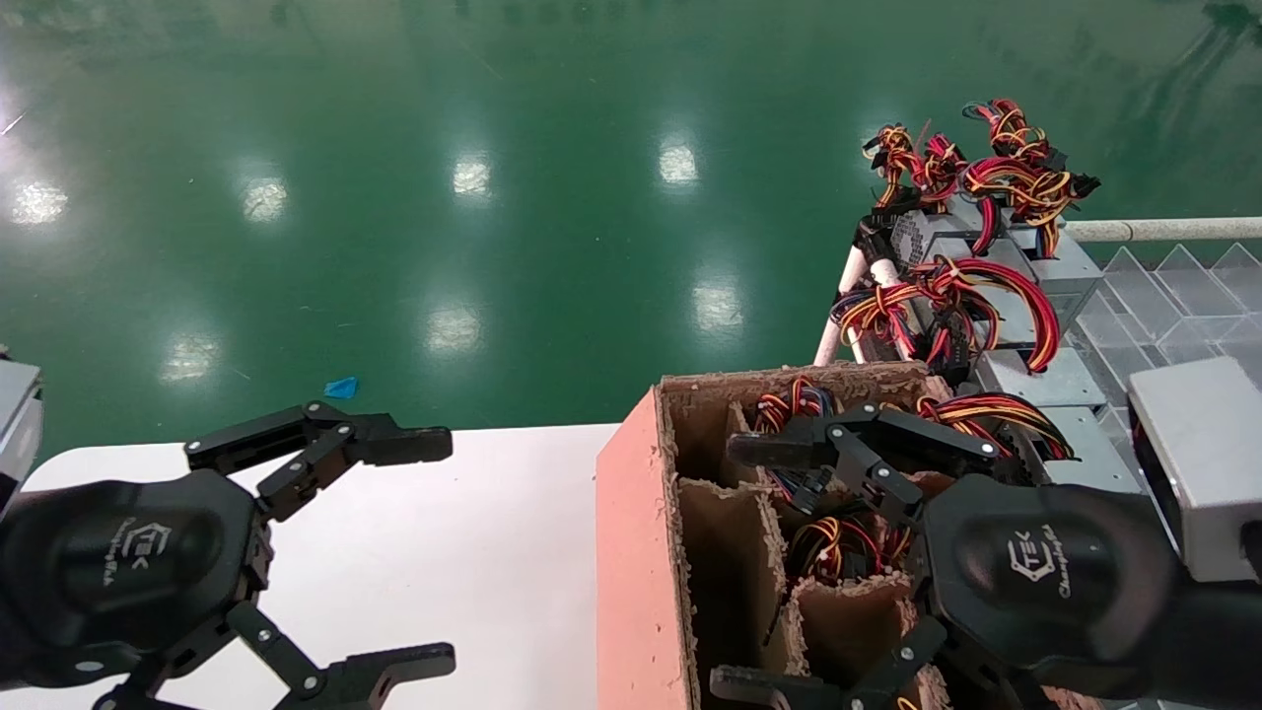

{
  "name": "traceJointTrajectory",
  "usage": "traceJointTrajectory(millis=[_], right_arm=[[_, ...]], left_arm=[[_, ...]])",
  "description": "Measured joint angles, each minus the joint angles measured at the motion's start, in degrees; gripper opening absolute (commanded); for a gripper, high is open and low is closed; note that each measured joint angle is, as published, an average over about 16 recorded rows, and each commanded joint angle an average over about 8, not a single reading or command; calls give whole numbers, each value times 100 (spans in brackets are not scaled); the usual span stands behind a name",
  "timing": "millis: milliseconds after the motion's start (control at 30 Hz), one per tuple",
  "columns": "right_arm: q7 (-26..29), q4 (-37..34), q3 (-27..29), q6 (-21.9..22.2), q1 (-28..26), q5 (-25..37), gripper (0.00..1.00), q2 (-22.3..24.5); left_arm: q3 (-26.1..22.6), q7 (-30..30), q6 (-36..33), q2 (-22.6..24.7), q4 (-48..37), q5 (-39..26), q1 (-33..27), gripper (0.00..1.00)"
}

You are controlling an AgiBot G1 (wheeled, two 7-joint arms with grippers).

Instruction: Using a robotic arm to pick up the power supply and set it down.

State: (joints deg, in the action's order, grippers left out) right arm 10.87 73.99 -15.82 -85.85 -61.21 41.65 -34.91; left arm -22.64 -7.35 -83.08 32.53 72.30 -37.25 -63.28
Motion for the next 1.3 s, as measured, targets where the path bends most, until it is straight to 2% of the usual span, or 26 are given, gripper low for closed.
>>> traceJointTrajectory(millis=[1300], right_arm=[[-27,-59,-27,24,-45,28,100,-15]], left_arm=[[0,0,0,0,0,0,0,100]])
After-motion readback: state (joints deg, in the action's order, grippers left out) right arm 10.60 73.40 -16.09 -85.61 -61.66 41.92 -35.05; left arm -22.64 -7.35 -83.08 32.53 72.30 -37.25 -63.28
